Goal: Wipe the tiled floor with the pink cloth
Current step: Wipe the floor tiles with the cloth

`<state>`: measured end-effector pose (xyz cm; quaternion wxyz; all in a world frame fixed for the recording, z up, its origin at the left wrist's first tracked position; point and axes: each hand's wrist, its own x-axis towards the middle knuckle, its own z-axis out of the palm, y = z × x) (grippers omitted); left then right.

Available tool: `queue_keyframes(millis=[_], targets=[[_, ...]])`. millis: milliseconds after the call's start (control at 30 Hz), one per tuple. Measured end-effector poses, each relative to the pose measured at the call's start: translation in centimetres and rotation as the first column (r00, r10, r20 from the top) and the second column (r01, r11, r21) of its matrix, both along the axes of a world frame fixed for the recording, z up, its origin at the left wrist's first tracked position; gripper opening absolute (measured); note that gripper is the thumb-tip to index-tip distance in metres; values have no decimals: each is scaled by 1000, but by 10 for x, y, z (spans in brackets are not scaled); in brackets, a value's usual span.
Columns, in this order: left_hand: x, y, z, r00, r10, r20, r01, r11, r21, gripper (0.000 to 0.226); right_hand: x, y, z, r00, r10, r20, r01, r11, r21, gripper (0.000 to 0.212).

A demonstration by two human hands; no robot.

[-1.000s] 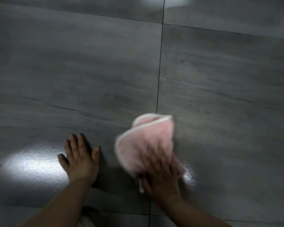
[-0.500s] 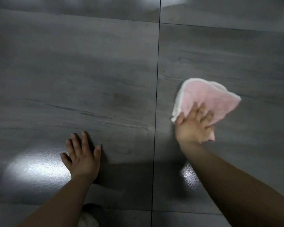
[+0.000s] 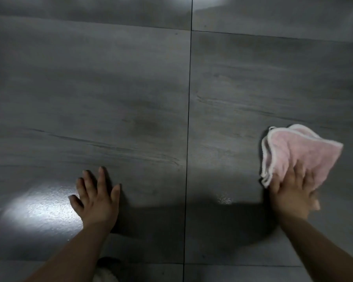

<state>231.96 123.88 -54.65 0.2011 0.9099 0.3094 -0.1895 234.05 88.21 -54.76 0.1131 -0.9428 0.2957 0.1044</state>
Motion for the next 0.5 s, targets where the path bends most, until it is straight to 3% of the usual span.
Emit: queue_keyframes(millis=[33,100,133,200,267,300,333,400,500], targets=[[0,0,0,1000,-4,0,4,1000,1,59,-7,24,-3,1000,-3,3,3,1000,-18,91],[0,-1,0,1000,-12,-1,12,1000,2,59,-31,84,-16,962,262,79,-257,964,-66,68],[0,-1,-1,1000,-12,2,12,1000,0,59,-44,110,-21,871,474,126,-469,881,-65,61],[-1,-1,-1,1000,-12,14,12,1000,1,59,-66,132,-28,567,798,203,-800,592,-92,60],[-2,-1,-2,1000,-15,20,15,1000,0,59,-62,105,-32,302,929,214,-932,335,-140,53],[-2,-1,-2,1000,-13,28,13,1000,0,59,-55,81,-33,262,947,187,-941,293,-169,54],[-2,0,-3,999,-11,37,10,1000,4,59,-51,56,-31,309,938,155,-925,334,-181,55],[-2,1,-2,998,-9,62,9,1000,2,60,-53,6,-24,588,799,126,-776,602,-188,54],[-5,3,-2,996,-33,82,33,999,6,61,-64,-17,-8,946,314,75,-307,947,-94,71]])
